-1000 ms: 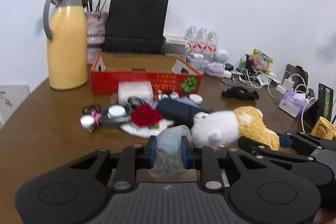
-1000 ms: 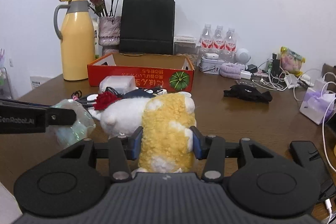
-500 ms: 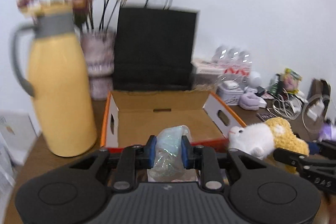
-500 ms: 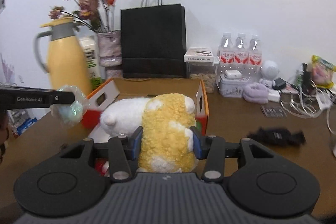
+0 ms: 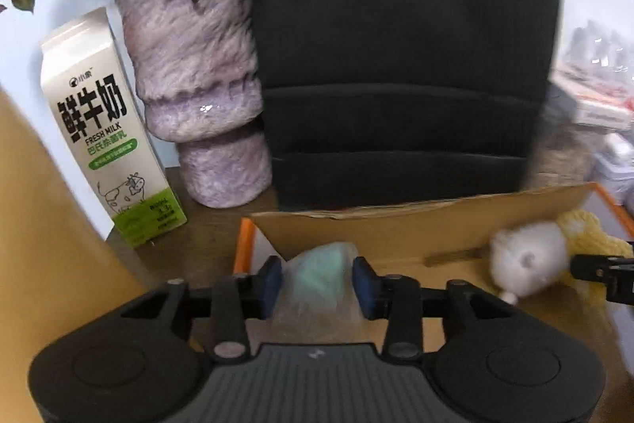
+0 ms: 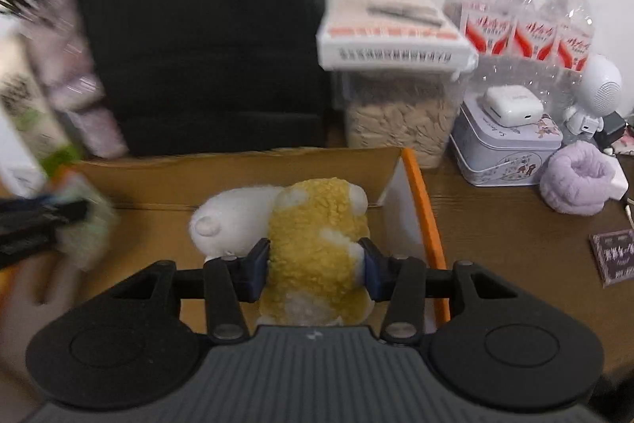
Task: Organize objects
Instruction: 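Carry the plush toy and plastic bag into the cardboard box and release both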
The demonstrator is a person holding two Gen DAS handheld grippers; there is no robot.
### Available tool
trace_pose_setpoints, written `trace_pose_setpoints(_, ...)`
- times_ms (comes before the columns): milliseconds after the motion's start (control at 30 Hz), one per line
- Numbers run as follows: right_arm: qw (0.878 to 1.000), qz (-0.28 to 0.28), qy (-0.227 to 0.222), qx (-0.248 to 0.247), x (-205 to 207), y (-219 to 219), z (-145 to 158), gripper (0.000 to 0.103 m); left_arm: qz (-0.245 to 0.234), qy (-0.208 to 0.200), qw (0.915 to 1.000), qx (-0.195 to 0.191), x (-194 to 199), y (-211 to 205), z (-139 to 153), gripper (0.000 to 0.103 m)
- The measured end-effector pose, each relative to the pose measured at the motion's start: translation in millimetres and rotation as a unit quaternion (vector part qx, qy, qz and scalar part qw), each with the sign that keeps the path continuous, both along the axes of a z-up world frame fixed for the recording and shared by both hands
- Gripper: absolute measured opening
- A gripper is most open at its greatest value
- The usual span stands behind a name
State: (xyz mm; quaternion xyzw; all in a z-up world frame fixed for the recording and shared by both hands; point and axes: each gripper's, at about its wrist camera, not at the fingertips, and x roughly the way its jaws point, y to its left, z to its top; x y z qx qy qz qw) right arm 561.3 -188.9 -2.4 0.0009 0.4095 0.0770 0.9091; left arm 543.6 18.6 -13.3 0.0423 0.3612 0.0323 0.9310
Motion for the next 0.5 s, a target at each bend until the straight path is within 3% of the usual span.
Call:
trace_pose_setpoints(67,1.000,-0.008,0.009,-0.023,11.9,1.8,-13.7,0.057,-0.011,0.018,0.9997,-0.008,6.5,2.6,-11.3,0.042)
trace_pose_setpoints(133,0.999,0.001,0.006,-0.043,13.4,7.9,-15.8,0.066,-0.022,0.023,0.9992,-0.024,8.0,2.3,-11.7,0.052)
trace_pose_setpoints(267,0.998,0.011,0.000,-0.055,13.1,15.2,-21.4,0.085,-0.037,0.025,0.9989,-0.014,7.7,-3.1,-13.0,0.065)
trace_pose_setpoints(367,0.998,0.015,0.003,-0.062,17.2,17.8,-22.2,0.087,-0.058,0.019,0.9978,-0.024,8.9,0.0,-13.2,0.077)
trace_pose_setpoints(500,0.999,0.021,0.005,-0.037,16.6,12.4,-17.0,0.090,-0.038,0.018,0.9990,-0.017,-4.2,-0.4,3.6,0.078)
